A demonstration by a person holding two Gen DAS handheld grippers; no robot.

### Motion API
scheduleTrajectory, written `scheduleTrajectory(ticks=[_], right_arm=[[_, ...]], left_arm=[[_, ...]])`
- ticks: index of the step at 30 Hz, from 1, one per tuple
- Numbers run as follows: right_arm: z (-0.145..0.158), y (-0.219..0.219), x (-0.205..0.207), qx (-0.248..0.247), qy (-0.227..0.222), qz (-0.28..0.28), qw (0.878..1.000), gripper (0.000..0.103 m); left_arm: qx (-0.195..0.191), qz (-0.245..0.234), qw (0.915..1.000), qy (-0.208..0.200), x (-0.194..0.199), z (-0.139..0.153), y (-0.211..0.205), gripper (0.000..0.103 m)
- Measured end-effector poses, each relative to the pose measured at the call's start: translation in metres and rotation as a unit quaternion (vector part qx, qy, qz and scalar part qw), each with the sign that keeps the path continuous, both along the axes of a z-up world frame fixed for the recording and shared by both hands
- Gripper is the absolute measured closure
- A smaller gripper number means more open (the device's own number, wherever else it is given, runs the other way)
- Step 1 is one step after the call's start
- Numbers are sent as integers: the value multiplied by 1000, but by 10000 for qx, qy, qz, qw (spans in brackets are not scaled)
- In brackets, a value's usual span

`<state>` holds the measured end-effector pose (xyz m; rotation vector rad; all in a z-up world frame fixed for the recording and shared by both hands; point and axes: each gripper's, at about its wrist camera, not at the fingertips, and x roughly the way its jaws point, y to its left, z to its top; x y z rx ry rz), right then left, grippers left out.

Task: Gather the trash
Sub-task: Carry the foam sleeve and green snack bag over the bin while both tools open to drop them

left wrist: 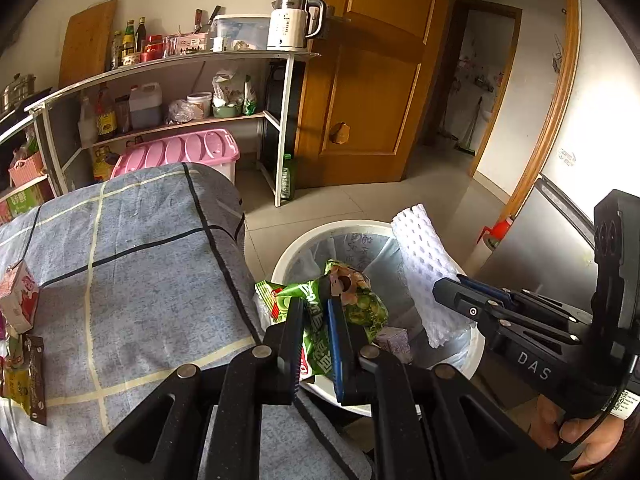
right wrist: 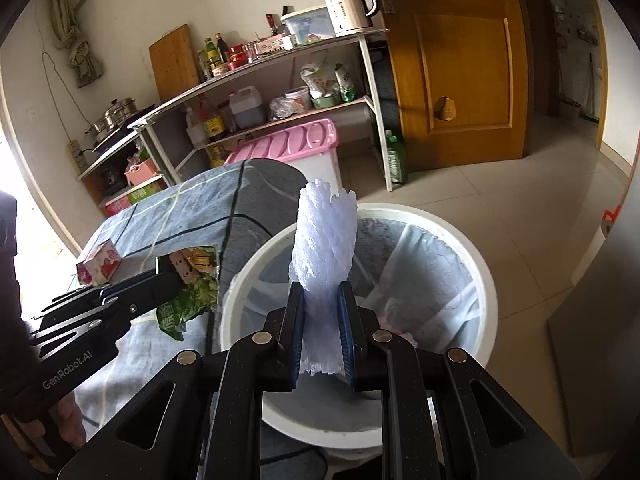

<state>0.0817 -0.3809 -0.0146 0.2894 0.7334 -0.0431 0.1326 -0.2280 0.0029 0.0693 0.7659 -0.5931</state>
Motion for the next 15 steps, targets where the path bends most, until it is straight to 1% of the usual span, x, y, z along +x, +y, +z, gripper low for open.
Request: scheduleTrajectory(ticks=[4,6,15], right_arm=[[-10,-14,4,-167,216,-157,9995,86],[-16,-21,6,-166,304,-195,9992,86],[-39,-38,19,-273,632,-291,9972,85]], left_arm=[[-1,-112,9998,169,3,-9,-17,91],[31,-140,9997,189,5,-13,-24,91],[118,-144,9991,380,15,-28,-37,91]])
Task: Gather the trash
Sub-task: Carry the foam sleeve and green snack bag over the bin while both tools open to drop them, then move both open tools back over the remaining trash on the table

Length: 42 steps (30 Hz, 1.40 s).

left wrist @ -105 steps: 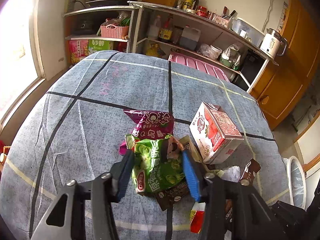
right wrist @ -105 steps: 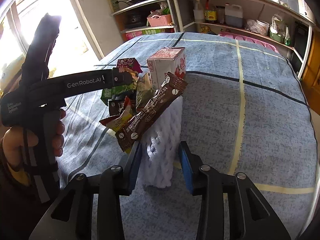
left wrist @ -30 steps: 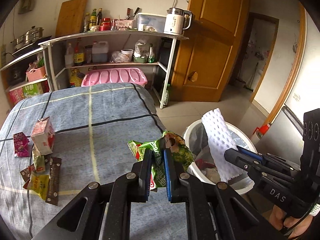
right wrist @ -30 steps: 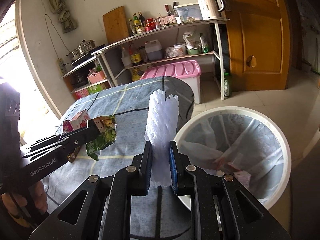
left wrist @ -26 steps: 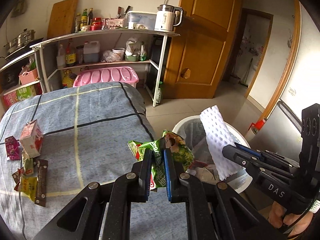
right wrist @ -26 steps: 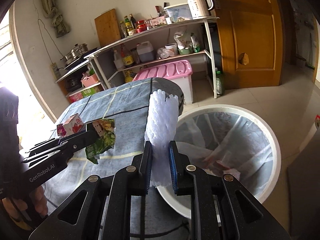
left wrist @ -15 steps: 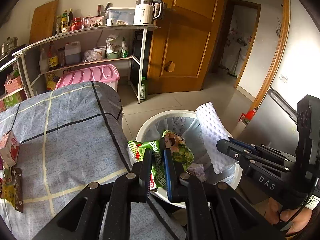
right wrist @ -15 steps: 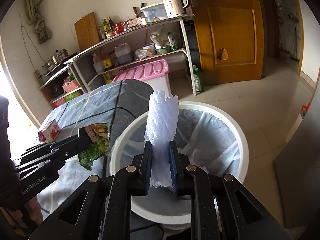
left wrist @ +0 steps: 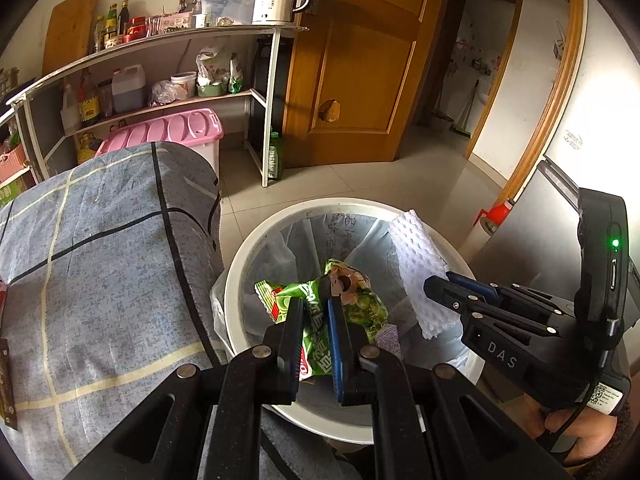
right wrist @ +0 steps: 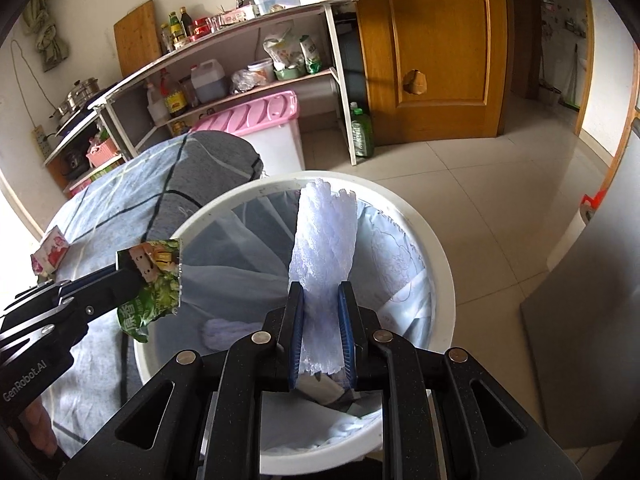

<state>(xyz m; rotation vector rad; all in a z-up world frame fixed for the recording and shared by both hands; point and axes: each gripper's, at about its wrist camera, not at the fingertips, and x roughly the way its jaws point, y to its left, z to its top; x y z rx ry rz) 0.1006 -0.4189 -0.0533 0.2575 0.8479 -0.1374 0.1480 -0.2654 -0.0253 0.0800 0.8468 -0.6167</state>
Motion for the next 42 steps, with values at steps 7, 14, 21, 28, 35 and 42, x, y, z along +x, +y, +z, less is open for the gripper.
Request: scheduleTrajectory(ticks=[7,14,21,28,35,42], right_arm=[[-11,-5,5,-21,130,-88,9999,80],[-14,-8,3,37,150,-188,9997,66],[-9,-1,-1,48,112,-183,9998,63],[1,13,-4,66,-8,-121,9999,60],[15,37,-7,97,-177,72,9998,60],[29,72,-3,99,-358,406,9985,60]], left_arm=[[27,-21,9999,159,7,-10,-6,88],[50,58,9998,167,10,-11,-4,67],[30,119,9999,122,7,-7,7,60],[-42,291,9996,5,4,5,30,60],[-122,515,9986,-93,-3,14,59,60],[-223,841,9960,-201,-7,22,100,60]])
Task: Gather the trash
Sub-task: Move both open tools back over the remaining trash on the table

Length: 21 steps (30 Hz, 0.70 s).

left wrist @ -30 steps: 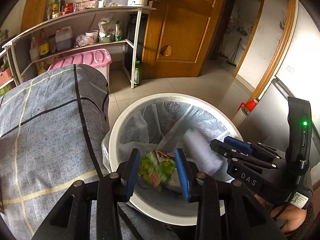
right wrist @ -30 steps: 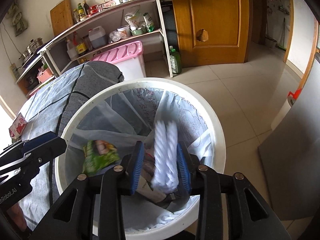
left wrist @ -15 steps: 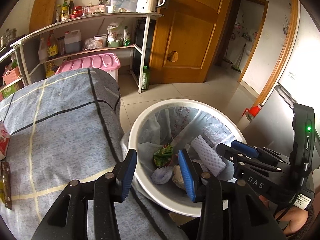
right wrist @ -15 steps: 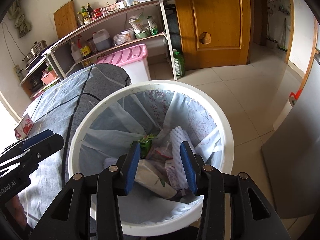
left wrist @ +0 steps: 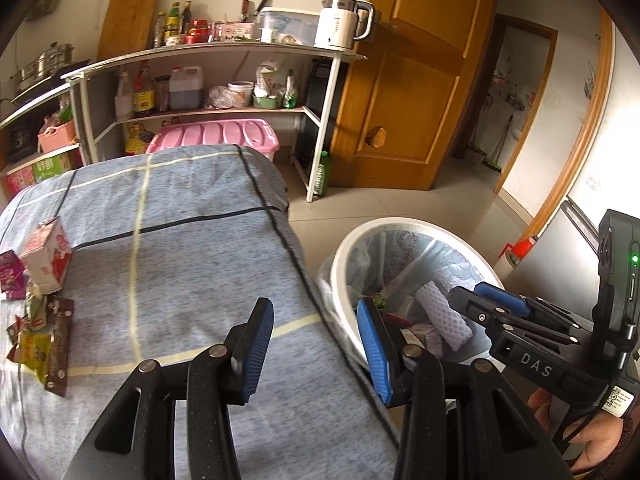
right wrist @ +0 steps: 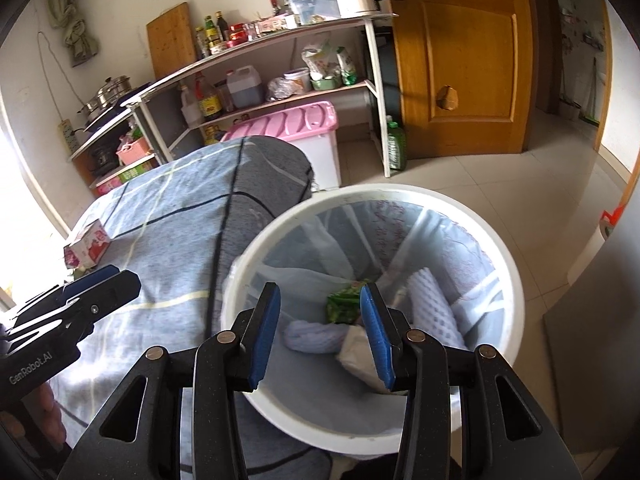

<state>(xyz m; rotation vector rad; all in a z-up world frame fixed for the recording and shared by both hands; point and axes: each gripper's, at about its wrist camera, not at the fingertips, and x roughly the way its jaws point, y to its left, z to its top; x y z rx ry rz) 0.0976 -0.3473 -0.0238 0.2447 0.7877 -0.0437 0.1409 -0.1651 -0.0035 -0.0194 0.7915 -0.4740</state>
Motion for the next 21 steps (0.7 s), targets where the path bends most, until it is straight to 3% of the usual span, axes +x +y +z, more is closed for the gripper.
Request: scheduleTrajectory(ticks=[7,21], right_arm=[[6,37,9,49,-78,365,9993,60],[1,119,30,39,-9,1186,9929,60]], left_arm=[[50,473,9987,-166,-6,8,52,59],[151,1580,9871,-231,-10,9,160,59]])
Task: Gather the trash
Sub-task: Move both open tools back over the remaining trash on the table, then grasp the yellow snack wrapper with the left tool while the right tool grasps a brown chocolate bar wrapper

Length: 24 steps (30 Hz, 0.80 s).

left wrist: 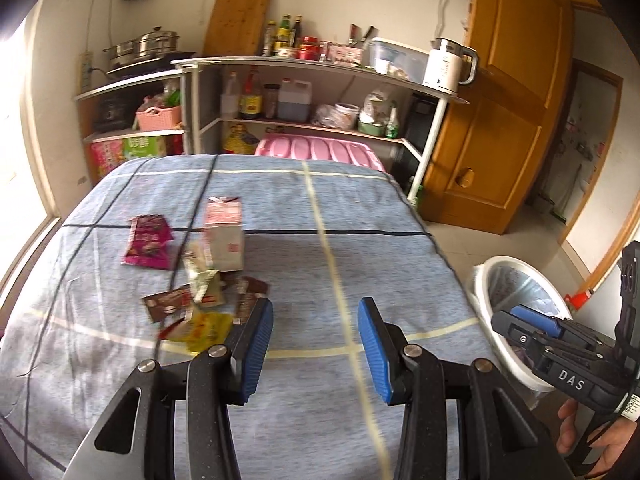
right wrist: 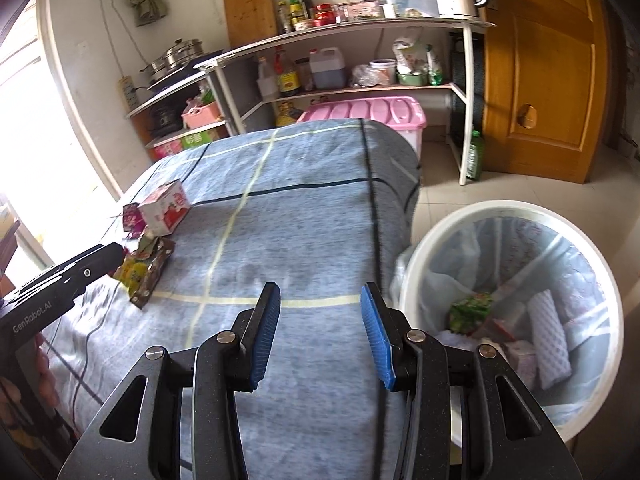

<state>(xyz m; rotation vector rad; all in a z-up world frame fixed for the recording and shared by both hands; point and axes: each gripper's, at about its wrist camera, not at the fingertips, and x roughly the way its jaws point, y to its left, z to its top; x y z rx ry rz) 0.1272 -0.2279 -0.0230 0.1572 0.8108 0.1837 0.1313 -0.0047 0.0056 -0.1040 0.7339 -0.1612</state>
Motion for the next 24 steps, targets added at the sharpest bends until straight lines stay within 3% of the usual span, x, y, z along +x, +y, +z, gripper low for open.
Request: scheduleTrajectory(ticks=[6,8,10,24], right_arm=[[-1,28,6,-57,24,257,9997,60],[0,39,8,-73,26,350,9994,60],[0,49,12,-67,28,457,9989,60],[-12,107,46,-54,238,765,9968,60]], left_arm=[[-2,428,9990,101,0,-8,44,58],[25,486,9987,119,0,-11,54,50],[68,573,9982,170,2,-15,63,49],[-193,419,9966,678,35,-55,87,49]])
